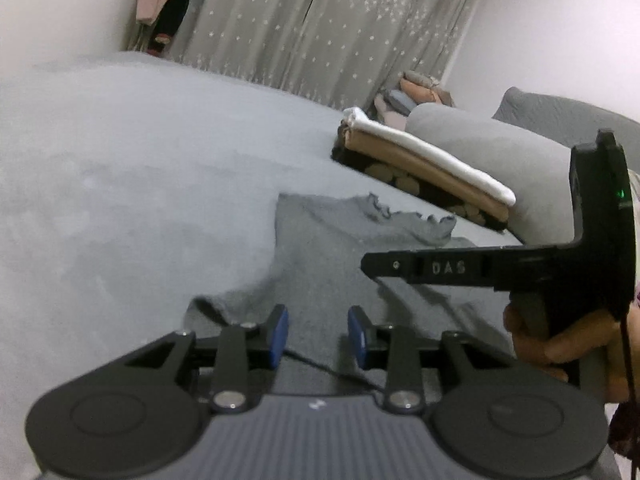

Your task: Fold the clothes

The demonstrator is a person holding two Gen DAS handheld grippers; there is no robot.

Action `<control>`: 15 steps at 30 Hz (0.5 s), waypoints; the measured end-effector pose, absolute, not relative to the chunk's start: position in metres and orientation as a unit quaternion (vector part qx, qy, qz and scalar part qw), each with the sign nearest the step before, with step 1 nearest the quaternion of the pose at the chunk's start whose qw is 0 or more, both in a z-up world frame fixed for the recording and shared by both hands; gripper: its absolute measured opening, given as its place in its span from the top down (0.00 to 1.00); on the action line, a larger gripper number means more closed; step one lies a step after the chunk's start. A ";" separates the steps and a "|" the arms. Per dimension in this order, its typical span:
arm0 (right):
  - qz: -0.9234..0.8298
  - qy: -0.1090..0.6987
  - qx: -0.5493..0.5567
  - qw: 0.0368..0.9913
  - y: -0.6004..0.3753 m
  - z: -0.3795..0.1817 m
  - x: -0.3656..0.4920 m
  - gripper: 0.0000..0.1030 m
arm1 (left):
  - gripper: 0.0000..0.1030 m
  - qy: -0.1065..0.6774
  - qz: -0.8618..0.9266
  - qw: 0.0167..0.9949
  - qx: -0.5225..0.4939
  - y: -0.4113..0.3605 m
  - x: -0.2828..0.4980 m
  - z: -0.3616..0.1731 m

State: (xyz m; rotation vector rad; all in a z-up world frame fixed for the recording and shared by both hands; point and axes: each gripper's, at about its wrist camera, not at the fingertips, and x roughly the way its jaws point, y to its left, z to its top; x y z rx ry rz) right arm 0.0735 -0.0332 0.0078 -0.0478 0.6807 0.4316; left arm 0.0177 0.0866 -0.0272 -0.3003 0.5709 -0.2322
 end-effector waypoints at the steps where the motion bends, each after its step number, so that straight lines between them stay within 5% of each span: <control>1: 0.208 0.329 -0.022 0.921 -0.033 0.005 0.075 0.74 | 0.67 0.281 -0.114 0.941 -0.151 0.088 0.020 -0.028; 12: 0.160 0.318 -0.004 0.934 -0.030 0.000 0.129 0.77 | 0.66 0.287 -0.116 0.938 -0.156 0.087 0.020 -0.031; 15: 0.139 0.316 -0.001 0.939 -0.033 0.002 0.139 0.86 | 0.65 0.287 -0.117 0.938 -0.155 0.088 0.016 -0.030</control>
